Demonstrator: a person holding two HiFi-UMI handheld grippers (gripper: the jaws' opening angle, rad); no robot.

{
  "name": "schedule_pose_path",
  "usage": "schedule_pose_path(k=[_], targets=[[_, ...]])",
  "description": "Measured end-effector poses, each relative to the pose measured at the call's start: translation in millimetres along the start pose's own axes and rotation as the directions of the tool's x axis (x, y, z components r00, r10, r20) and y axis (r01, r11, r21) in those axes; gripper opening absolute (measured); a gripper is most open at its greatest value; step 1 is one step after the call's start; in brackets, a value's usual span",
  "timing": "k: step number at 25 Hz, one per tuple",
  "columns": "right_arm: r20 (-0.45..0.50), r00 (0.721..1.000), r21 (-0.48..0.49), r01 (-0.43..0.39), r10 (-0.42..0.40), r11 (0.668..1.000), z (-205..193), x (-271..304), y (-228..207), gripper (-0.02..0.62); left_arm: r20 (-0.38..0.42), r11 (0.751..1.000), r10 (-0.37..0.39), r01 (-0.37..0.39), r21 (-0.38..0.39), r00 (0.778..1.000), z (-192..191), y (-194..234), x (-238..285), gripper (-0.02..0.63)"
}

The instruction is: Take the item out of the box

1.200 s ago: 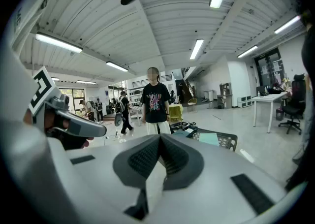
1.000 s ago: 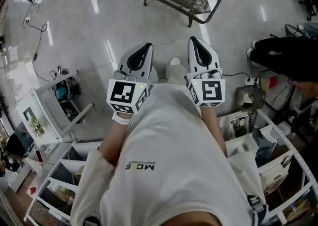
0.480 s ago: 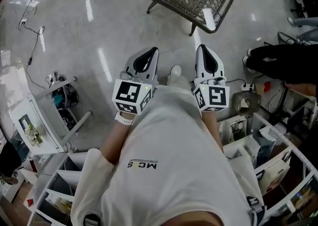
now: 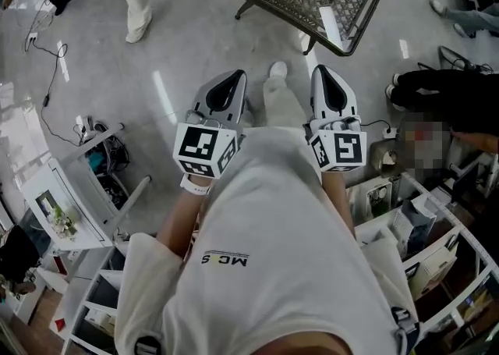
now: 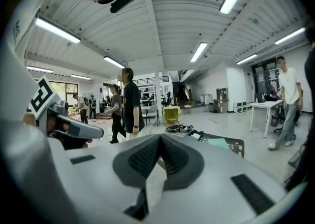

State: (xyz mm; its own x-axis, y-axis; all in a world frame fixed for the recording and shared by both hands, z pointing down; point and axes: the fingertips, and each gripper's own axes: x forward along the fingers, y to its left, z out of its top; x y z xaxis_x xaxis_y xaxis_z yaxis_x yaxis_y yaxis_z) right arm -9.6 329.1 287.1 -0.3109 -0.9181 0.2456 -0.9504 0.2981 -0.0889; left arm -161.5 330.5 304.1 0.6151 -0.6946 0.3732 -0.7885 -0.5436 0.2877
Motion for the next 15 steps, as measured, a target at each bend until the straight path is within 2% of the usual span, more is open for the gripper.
schedule_pose_path(k=[4,10,15], targets=[[0.009,1.0,0.004,-0.019,0.019,1.0,10,53,-29,0.017,-0.008,1.0,0.017,-0.017,0.004,1.0,19,16,46,0.026],[0.004,0.994,0.004,-0.105,0.105,0.994,27,156,-83,0.017,-0.027,0.998,0.063,-0.063,0.008,0.998,61,53,138,0.025],[-0.019,0.98,-0.017,-0.199,0.199,0.98,54,231,-126,0.017,-0.021,0.994,0.107,-0.106,0.009,0.994,113,73,210,0.025]])
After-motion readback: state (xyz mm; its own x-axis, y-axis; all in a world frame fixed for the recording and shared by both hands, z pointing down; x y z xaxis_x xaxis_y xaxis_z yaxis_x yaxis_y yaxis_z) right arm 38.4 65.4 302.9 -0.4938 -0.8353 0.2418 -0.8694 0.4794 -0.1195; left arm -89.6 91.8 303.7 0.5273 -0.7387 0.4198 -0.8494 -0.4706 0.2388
